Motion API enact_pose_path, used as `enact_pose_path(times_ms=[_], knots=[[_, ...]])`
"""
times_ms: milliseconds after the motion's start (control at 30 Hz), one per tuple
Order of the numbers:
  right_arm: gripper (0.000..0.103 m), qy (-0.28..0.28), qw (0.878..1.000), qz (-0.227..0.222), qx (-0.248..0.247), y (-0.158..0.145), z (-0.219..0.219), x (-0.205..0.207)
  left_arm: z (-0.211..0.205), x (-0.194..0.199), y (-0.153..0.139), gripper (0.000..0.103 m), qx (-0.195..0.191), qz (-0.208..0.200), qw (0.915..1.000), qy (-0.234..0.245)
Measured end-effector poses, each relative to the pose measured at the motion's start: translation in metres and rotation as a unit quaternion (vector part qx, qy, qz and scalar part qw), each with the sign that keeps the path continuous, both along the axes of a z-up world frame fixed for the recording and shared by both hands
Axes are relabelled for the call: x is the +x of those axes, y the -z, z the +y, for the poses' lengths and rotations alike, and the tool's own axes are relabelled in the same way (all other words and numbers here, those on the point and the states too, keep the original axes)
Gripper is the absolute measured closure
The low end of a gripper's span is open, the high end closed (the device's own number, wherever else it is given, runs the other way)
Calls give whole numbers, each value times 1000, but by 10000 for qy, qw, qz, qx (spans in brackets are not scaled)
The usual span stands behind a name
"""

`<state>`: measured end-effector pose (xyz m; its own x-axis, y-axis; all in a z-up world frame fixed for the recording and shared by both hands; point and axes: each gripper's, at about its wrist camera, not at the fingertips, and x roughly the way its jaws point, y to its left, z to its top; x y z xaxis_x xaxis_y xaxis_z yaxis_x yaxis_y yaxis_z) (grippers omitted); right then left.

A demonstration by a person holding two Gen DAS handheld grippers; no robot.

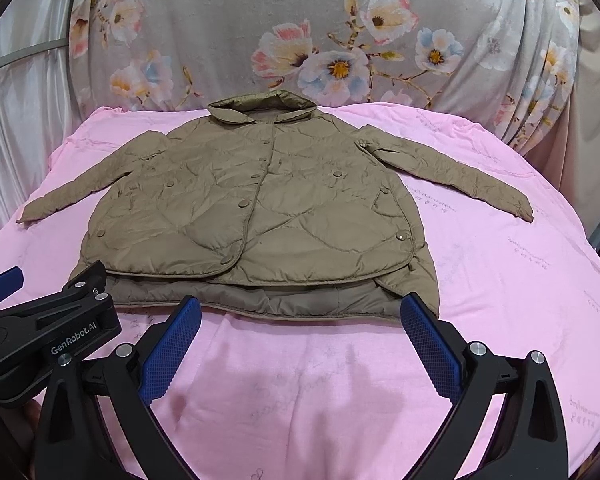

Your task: Fold large clothes

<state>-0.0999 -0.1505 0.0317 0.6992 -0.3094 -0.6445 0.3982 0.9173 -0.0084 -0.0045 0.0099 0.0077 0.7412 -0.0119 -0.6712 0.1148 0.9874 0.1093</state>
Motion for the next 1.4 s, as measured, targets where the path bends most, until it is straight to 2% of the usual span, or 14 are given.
enact_pose_path(times_ms=[1400], knots=[[5,4,10000,-2,27,1,2,-1,3,-1,0,6,-39,21,10000,1]])
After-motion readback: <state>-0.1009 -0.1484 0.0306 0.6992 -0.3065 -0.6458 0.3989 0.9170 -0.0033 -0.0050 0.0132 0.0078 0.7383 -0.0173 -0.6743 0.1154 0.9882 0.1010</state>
